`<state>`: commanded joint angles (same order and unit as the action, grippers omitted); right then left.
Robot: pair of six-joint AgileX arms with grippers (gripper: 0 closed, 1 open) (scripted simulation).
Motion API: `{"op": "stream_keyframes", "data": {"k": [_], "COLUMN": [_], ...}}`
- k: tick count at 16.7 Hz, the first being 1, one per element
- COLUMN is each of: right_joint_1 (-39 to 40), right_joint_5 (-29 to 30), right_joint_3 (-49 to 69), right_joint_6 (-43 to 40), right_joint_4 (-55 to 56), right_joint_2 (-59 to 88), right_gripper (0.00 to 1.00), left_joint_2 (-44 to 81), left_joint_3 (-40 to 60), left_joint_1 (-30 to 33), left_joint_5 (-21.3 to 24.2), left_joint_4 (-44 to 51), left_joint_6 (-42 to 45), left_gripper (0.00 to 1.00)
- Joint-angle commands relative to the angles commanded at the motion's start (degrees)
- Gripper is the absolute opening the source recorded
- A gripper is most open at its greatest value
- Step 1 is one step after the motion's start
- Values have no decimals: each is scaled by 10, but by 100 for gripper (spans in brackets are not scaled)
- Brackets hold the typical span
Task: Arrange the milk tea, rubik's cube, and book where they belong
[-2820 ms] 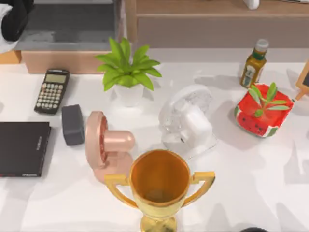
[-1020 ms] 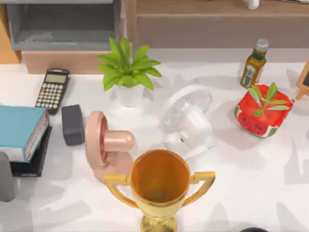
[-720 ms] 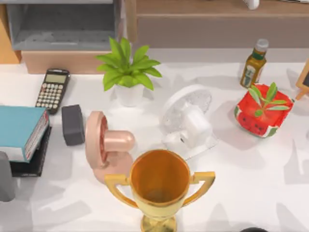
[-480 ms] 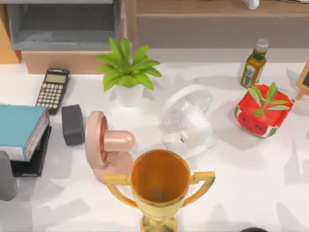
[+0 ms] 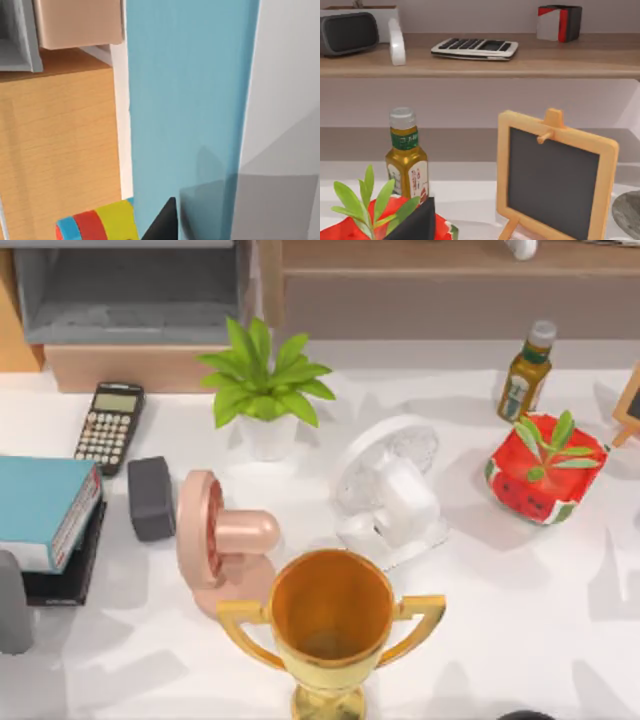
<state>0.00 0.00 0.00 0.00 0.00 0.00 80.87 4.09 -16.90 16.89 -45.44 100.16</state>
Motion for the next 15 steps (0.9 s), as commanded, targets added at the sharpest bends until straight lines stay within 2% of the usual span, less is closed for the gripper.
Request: {"op": "stream_keyframes", "data": {"k": [9,15], "right_joint_1": [0,0], "right_joint_5": [0,0], "right_joint_3": [0,0], "right_joint_6": [0,0], "right_joint_4": [0,0], "right_joint_2": [0,0], "right_gripper": [100,100], "left_joint_2": [0,0], "left_joint_3": [0,0], "left_joint_1": [0,0], "left_joint_5": [0,0], "left_joint_4": [0,0], "left_joint_6": [0,0], "left_gripper": [98,100]}}
